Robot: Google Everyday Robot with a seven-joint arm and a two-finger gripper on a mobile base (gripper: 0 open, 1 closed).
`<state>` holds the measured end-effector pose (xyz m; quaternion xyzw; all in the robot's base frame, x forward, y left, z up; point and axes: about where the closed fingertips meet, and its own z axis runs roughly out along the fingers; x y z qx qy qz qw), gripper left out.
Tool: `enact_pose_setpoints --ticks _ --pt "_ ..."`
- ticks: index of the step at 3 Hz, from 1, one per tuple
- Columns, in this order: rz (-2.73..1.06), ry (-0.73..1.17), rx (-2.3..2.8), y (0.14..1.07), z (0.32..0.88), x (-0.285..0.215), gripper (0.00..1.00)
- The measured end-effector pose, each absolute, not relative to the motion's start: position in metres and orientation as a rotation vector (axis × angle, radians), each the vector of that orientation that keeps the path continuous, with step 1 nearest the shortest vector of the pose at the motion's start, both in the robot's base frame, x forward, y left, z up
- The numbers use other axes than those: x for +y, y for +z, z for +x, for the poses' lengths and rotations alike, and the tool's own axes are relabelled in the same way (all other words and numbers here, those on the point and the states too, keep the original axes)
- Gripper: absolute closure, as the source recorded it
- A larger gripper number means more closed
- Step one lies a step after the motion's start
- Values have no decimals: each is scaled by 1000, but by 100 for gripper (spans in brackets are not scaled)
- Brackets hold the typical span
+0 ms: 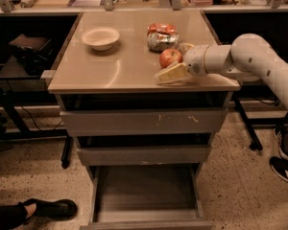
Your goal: Place apple into bottom drawer
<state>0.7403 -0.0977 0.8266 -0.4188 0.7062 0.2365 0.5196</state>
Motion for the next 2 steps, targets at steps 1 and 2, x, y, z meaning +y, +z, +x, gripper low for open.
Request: enact_pose_setpoints --ticks 1,2 --pt "-1004 567 1693 827 740 -98 19" --pt "-1004 567 1693 827 740 -97 42"
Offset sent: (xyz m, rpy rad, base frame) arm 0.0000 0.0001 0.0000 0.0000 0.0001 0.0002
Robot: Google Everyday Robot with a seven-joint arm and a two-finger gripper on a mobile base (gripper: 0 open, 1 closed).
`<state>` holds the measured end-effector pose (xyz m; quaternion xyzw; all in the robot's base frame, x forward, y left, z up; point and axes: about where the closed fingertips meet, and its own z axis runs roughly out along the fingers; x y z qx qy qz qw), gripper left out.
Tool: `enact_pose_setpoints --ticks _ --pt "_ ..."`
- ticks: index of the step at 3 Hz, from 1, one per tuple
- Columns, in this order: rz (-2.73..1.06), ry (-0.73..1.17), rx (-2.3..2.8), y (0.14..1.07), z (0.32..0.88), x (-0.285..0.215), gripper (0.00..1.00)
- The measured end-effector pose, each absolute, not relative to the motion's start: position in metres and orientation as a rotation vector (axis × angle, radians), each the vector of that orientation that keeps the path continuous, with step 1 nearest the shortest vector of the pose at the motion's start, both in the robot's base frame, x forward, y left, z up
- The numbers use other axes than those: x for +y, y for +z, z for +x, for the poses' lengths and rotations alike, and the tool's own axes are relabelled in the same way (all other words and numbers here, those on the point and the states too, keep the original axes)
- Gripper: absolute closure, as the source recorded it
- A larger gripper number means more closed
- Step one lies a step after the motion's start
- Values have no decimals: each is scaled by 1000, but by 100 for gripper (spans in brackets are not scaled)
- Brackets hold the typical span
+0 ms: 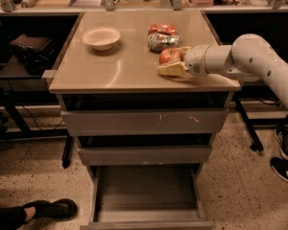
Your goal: Place apple into bottom drawer
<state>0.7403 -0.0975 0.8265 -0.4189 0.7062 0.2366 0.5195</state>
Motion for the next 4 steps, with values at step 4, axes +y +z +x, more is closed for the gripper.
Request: enact_pose_setpoints --ticks 4 --pt "-908 624 1580 886 632 -98 100"
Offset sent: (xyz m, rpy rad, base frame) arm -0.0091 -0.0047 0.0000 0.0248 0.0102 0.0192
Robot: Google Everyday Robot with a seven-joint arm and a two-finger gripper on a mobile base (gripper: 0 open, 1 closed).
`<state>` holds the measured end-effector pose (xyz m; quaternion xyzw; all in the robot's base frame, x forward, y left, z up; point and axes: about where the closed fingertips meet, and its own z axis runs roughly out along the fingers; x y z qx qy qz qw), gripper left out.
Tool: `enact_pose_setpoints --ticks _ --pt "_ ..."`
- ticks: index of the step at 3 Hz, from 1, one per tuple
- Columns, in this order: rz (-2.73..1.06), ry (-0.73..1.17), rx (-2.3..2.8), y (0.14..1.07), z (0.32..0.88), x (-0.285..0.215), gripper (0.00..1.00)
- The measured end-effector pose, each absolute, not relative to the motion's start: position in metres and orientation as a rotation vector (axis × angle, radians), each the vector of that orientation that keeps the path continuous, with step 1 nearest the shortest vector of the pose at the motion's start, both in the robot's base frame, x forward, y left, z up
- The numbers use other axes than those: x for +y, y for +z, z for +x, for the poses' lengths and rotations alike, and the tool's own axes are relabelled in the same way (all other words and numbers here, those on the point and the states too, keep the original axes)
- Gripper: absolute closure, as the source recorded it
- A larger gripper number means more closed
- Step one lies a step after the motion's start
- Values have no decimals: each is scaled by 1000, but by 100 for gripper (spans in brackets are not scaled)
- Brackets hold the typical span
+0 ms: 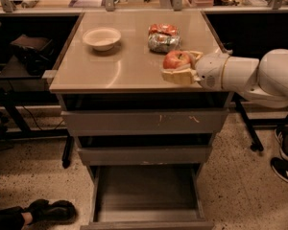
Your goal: Place apple into bottom drawer
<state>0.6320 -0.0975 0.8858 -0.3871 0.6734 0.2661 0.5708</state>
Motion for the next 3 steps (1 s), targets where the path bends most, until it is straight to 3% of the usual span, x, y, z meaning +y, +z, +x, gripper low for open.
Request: enact_pose_setpoints --ticks 1,2,3 --pt "-827 522 1622 897 576 -113 100" --pt "-809 302 1769 874 524 -148 100" --pt "-877 253 1805 864 499 -132 100"
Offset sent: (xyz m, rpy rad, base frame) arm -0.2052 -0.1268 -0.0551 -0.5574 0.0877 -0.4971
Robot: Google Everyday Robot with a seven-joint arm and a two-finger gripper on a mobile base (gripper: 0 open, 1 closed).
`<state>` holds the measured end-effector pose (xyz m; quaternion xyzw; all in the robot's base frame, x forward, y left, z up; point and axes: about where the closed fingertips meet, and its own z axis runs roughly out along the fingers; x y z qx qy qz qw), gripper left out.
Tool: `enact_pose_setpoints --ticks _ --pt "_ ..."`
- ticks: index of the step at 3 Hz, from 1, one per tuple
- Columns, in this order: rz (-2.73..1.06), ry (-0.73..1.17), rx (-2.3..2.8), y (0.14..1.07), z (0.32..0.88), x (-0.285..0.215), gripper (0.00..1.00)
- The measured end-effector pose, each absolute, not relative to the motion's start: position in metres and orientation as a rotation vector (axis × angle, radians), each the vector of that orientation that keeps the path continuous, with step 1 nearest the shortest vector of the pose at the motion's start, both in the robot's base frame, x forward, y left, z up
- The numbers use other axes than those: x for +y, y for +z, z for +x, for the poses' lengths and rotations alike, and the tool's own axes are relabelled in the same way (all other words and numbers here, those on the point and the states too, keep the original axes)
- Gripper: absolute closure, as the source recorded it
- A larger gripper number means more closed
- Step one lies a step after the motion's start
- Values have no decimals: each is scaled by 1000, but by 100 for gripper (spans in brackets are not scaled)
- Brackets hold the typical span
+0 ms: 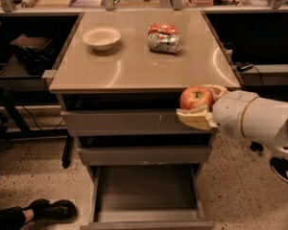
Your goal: Place apple into bottom drawer
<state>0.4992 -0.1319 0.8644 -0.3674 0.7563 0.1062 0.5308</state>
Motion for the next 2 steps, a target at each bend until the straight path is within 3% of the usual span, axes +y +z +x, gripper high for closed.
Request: enact_pose_setpoints --ticks 2 --pt "-893 186 1798 842 501 -118 100"
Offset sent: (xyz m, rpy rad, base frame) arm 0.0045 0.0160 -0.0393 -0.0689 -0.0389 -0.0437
